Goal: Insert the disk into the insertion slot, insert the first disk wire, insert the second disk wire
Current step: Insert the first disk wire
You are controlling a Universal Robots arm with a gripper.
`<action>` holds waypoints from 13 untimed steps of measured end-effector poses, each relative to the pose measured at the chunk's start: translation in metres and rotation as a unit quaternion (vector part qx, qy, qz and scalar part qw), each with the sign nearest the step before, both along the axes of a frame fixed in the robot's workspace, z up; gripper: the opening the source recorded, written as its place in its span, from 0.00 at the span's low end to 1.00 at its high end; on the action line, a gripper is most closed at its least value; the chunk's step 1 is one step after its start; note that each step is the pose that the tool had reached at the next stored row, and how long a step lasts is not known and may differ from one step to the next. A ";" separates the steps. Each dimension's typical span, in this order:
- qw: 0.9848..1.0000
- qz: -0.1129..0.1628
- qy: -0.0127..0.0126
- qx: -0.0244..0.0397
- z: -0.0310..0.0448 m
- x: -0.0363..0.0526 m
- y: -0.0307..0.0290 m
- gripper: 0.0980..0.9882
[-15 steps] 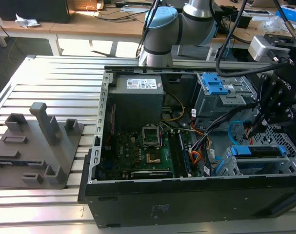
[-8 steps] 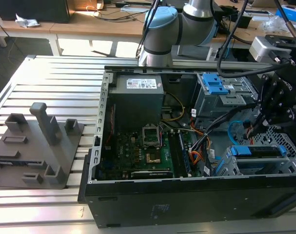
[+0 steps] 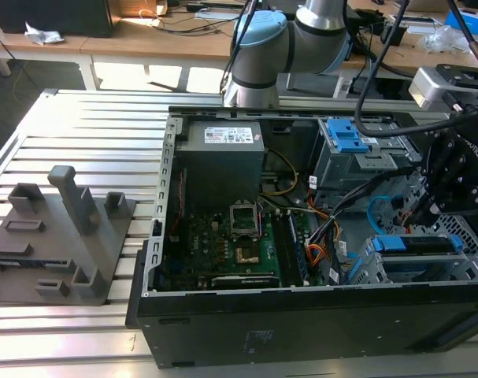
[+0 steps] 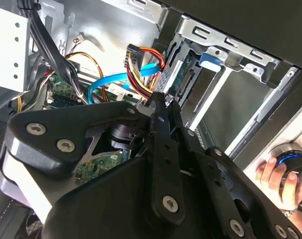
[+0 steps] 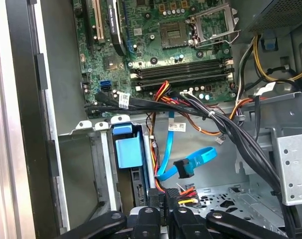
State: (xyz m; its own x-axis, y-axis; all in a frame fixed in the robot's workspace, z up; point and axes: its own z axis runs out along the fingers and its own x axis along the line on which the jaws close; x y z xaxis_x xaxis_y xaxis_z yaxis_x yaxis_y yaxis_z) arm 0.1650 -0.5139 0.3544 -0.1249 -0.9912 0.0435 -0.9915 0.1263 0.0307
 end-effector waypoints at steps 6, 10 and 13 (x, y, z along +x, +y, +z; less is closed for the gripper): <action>1.000 0.000 0.000 0.000 -0.0019 0.0000 -0.0060 0.07; 1.000 0.001 0.000 0.000 -0.0055 0.0002 -0.0064 0.07; 0.999 0.034 0.000 0.000 -0.0071 0.0022 -0.0064 0.07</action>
State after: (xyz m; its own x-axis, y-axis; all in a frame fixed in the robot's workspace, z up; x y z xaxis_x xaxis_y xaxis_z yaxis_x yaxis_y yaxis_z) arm 0.1671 -0.5203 0.3473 -0.0571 -0.9974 0.0434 -0.9978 0.0585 0.0308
